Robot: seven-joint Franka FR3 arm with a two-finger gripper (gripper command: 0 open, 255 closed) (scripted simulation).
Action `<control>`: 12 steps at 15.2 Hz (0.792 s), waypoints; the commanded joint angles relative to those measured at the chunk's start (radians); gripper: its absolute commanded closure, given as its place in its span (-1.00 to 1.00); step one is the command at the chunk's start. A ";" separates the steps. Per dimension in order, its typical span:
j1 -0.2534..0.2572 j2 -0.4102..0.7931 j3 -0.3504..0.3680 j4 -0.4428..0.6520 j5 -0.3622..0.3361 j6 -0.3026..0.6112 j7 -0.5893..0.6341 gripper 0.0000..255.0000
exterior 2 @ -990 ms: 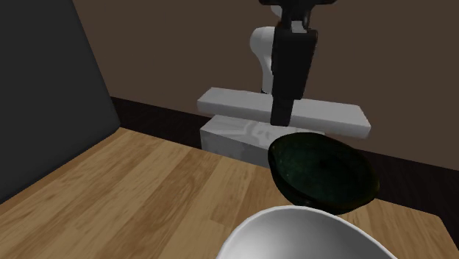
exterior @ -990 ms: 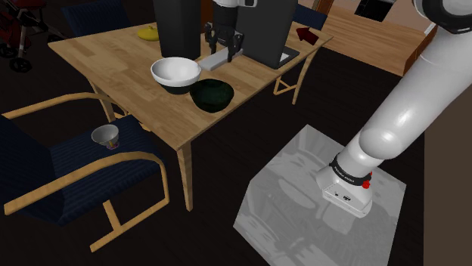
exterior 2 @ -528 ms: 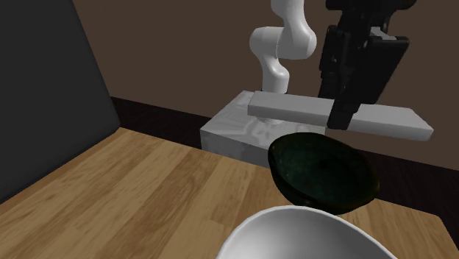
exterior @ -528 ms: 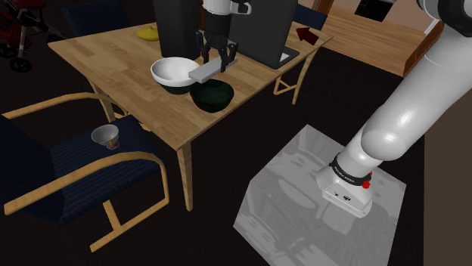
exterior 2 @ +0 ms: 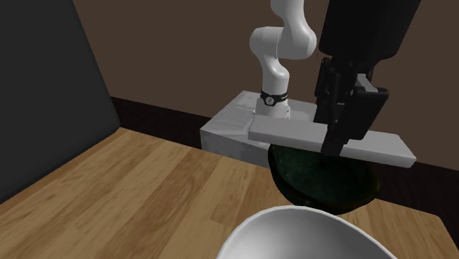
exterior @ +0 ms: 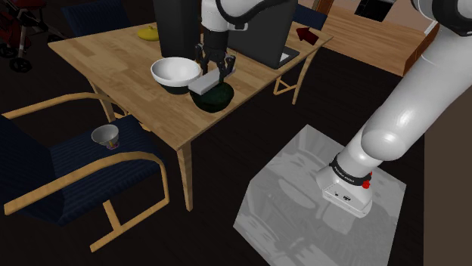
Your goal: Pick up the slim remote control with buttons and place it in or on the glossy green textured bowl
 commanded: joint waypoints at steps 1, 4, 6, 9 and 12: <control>0.000 0.005 0.000 -0.023 -0.003 0.029 0.001 1.00; 0.001 0.020 0.000 -0.052 -0.009 0.071 0.006 1.00; 0.001 0.020 0.000 -0.052 -0.009 0.071 0.006 1.00; 0.001 0.020 0.000 -0.052 -0.009 0.071 0.006 1.00; 0.001 0.020 0.000 -0.052 -0.009 0.071 0.006 1.00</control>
